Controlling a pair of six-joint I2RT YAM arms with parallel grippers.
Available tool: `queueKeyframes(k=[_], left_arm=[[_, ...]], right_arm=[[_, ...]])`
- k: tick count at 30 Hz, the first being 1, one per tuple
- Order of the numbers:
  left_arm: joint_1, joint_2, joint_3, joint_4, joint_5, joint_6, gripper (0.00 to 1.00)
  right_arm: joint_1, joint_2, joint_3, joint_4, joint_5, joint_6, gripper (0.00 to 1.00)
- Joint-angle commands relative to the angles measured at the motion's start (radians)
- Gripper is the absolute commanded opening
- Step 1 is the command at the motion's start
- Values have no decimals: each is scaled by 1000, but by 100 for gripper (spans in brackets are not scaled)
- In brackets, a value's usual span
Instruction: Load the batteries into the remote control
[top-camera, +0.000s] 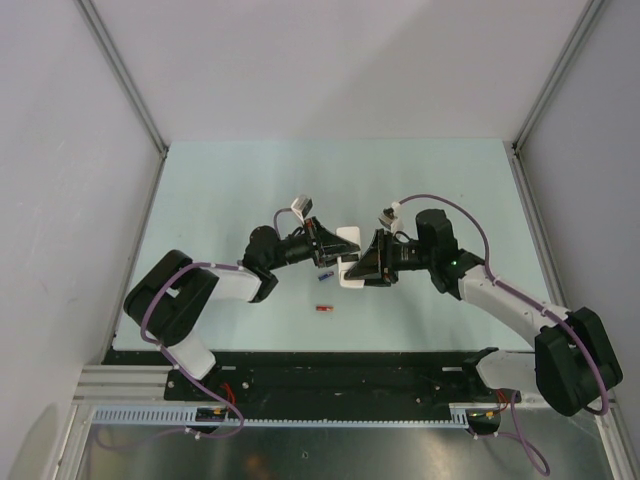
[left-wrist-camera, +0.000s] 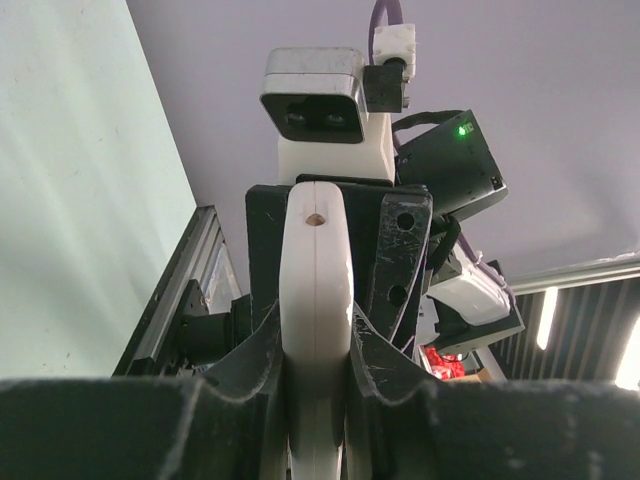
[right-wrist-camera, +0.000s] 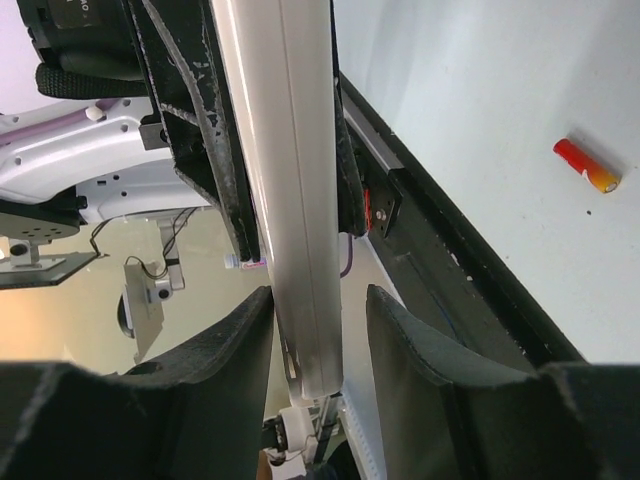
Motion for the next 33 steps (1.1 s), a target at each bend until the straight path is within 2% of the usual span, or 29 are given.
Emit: queueKeyframes(k=[1, 14, 33], left_arm=[[-20, -68, 45, 91, 63, -30, 0], [-20, -53, 18, 91, 27, -32, 0], [-20, -44, -27, 66, -23, -29, 0]], right_arm=[[-13, 32, 27, -46, 36, -33, 46], [-21, 33, 46, -30, 38, -9, 54], [-37, 35, 63, -12, 35, 11, 60]])
